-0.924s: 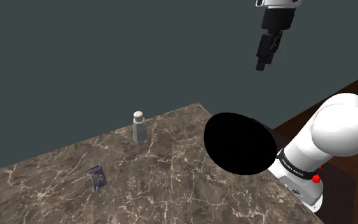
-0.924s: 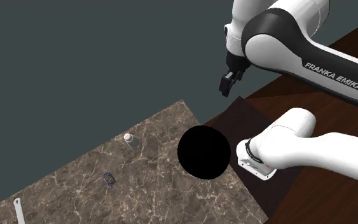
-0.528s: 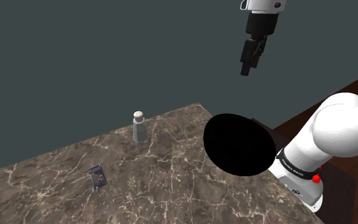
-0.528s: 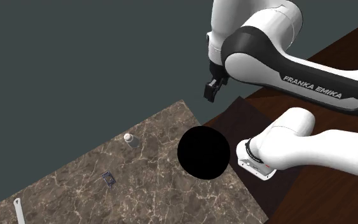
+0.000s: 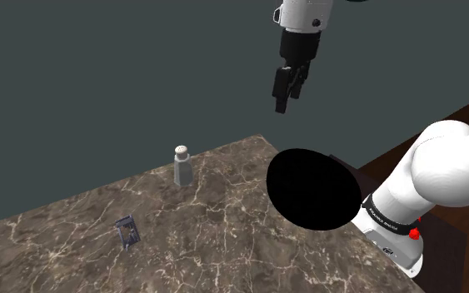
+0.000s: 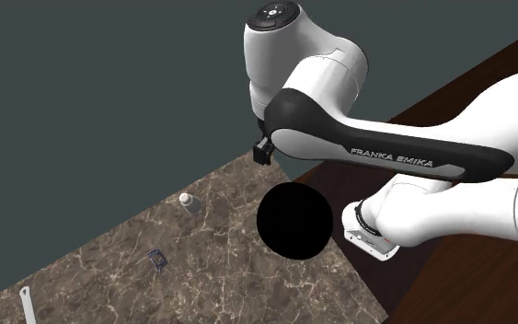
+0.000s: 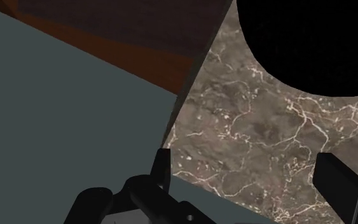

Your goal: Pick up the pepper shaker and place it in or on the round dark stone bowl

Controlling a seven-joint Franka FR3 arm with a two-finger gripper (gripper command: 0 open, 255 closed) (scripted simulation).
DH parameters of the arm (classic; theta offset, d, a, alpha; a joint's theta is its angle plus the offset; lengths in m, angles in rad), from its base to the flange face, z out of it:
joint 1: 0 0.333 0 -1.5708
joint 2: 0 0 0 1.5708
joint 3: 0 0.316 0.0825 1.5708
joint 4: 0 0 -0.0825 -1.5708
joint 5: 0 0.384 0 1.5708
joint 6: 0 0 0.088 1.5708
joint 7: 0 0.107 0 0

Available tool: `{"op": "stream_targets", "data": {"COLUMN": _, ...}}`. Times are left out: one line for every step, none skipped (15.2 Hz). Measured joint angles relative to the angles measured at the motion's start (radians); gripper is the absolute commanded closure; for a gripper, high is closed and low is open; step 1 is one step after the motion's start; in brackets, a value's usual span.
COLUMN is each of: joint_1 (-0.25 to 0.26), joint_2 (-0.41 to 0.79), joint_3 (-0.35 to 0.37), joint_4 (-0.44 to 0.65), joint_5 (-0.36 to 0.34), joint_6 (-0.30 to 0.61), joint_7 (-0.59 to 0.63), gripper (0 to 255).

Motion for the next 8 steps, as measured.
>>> {"op": "stream_targets", "data": {"joint_1": 0.005, "joint_2": 0.017, "joint_3": 0.016, "joint_4": 0.012, "joint_5": 0.0, "joint_6": 0.012, "joint_7": 0.011, "gripper": 0}}
{"op": "stream_targets", "data": {"joint_1": 0.011, "joint_2": 0.044, "joint_3": 0.038, "joint_4": 0.027, "joint_5": 0.001, "joint_6": 0.032, "joint_7": 0.029, "gripper": 0}}
{"op": "stream_targets", "data": {"joint_1": 0.015, "joint_2": 0.076, "joint_3": 0.06, "joint_4": 0.043, "joint_5": -0.002, "joint_6": 0.055, "joint_7": 0.045, "gripper": 0}}
{"op": "stream_targets", "data": {"joint_1": 0.02, "joint_2": 0.1, "joint_3": 0.082, "joint_4": 0.056, "joint_5": -0.003, "joint_6": 0.074, "joint_7": 0.064, "gripper": 0}}
{"op": "stream_targets", "data": {"joint_1": 0.022, "joint_2": 0.131, "joint_3": 0.101, "joint_4": 0.074, "joint_5": -0.009, "joint_6": 0.093, "joint_7": 0.079, "gripper": 0}}
{"op": "stream_targets", "data": {"joint_1": 0.025, "joint_2": 0.16, "joint_3": 0.12, "joint_4": 0.097, "joint_5": -0.016, "joint_6": 0.106, "joint_7": 0.096, "gripper": 0}}
{"op": "stream_targets", "data": {"joint_1": 0.028, "joint_2": 0.195, "joint_3": 0.141, "joint_4": 0.115, "joint_5": -0.026, "joint_6": 0.127, "joint_7": 0.116, "gripper": 0}}
{"op": "stream_targets", "data": {"joint_1": 0.031, "joint_2": 0.224, "joint_3": 0.16, "joint_4": 0.133, "joint_5": -0.036, "joint_6": 0.144, "joint_7": 0.133, "gripper": 0}}
